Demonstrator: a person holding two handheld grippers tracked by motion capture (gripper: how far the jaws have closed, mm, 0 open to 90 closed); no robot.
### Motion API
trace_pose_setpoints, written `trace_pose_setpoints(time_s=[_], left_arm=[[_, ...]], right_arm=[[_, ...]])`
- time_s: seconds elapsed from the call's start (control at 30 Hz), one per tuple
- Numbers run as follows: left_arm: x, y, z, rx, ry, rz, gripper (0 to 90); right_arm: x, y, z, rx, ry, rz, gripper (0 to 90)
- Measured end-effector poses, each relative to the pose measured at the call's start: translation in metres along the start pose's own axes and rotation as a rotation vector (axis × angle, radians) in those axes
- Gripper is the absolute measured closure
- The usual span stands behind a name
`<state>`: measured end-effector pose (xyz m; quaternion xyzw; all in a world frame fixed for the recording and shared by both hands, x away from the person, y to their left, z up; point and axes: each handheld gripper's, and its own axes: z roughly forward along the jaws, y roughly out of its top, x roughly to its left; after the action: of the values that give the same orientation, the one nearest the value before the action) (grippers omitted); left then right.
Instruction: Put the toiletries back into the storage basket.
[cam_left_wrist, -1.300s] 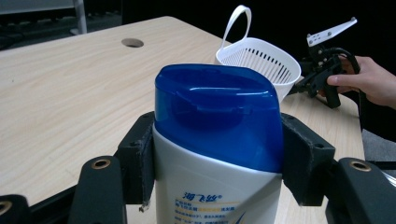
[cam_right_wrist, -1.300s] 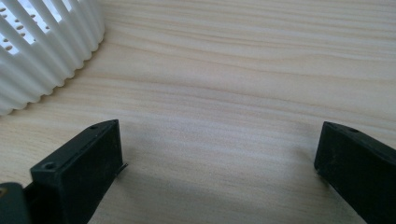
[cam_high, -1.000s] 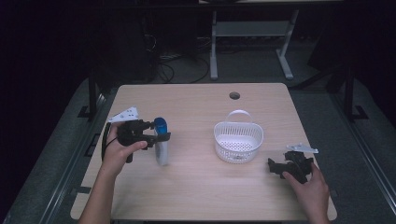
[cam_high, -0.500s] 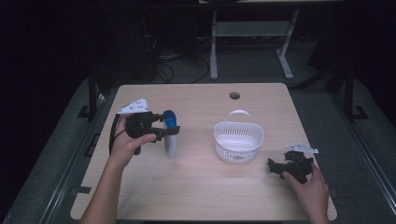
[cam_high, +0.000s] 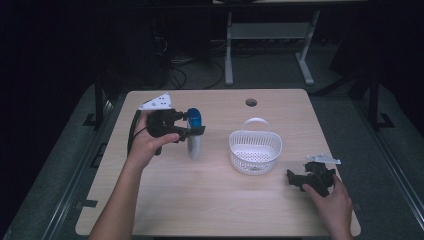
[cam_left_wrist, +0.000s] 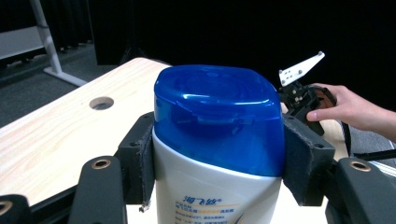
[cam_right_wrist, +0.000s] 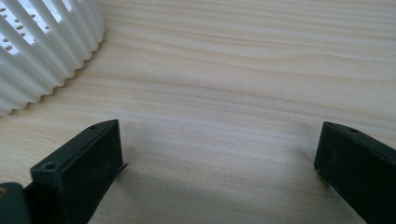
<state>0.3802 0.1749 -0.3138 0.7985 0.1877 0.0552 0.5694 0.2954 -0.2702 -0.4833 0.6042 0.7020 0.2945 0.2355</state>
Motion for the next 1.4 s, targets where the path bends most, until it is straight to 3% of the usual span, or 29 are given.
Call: trace_pose_setpoints(time_s=[0.33, 0.6, 1.4], left_arm=[[-0.004, 0.025, 0.022, -0.007, -0.032, 0.051, 37.3], [-0.009, 0.04, 0.041, -0.022, -0.068, 0.07, 37.3], [-0.016, 0.056, 0.085, -0.06, -0.147, 0.077, 37.2]], right_arm=[[0.0, 0.0, 0.0, 0.0, 0.0, -0.001, 0.5], [0.0, 0.0, 0.0, -0.001, 0.0, -0.002, 0.5], [0.0, 0.0, 0.0, -0.001, 0.0, -0.001, 0.5]])
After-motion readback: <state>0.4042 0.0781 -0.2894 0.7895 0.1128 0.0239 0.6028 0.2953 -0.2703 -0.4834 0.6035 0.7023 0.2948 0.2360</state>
